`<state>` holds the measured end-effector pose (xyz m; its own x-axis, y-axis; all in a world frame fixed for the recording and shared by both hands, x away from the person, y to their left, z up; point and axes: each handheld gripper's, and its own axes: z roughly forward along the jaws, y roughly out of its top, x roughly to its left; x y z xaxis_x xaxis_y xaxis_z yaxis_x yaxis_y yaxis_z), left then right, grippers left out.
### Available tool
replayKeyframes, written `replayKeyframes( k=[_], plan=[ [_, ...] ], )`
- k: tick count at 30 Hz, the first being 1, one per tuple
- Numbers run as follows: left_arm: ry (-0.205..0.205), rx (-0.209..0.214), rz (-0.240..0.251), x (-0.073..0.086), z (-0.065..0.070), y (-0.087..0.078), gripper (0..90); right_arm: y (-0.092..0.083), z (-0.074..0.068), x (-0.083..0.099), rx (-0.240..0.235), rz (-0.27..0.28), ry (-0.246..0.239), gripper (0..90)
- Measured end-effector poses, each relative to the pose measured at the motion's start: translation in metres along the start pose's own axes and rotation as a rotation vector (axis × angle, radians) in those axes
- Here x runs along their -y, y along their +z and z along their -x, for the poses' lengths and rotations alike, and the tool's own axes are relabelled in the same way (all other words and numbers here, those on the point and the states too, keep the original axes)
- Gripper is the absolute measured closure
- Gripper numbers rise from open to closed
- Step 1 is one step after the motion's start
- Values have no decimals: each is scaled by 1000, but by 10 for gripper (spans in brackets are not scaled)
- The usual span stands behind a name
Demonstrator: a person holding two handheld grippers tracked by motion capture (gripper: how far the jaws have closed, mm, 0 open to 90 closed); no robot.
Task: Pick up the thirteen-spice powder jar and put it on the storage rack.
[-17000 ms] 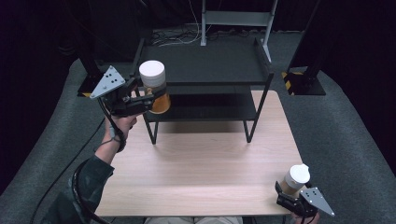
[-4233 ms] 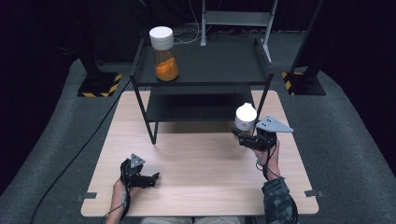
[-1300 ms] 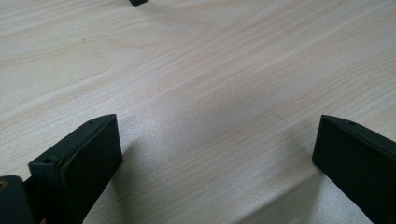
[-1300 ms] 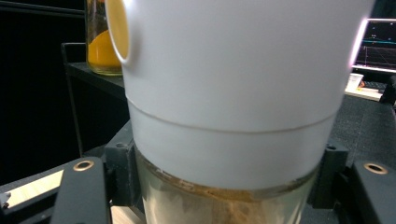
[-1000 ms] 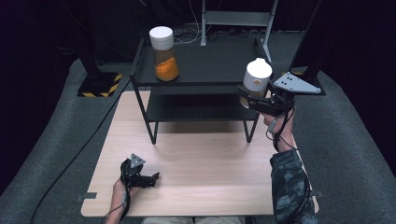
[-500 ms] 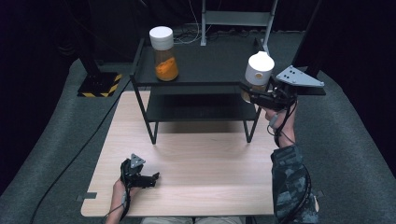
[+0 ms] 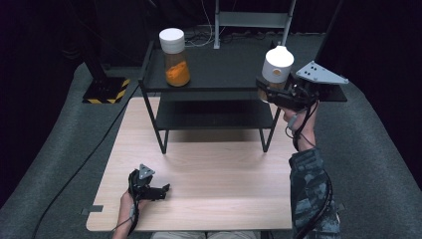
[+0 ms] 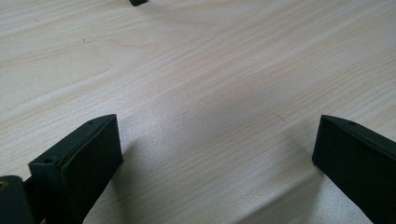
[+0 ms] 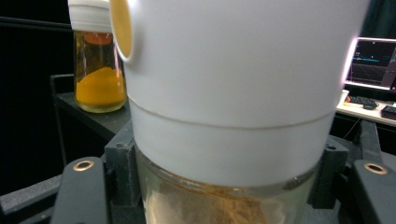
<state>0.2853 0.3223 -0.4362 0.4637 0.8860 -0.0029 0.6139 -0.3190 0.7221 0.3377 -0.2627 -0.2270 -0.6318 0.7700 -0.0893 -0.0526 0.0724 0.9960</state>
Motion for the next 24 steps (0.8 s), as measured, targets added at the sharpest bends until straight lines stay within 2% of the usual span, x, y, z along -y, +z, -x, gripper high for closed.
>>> replayKeyframes(
  k=[24],
  plan=[
    [1,0,0,0,0,0,8,19,10,-20,60,-12,16,297]
  ],
)
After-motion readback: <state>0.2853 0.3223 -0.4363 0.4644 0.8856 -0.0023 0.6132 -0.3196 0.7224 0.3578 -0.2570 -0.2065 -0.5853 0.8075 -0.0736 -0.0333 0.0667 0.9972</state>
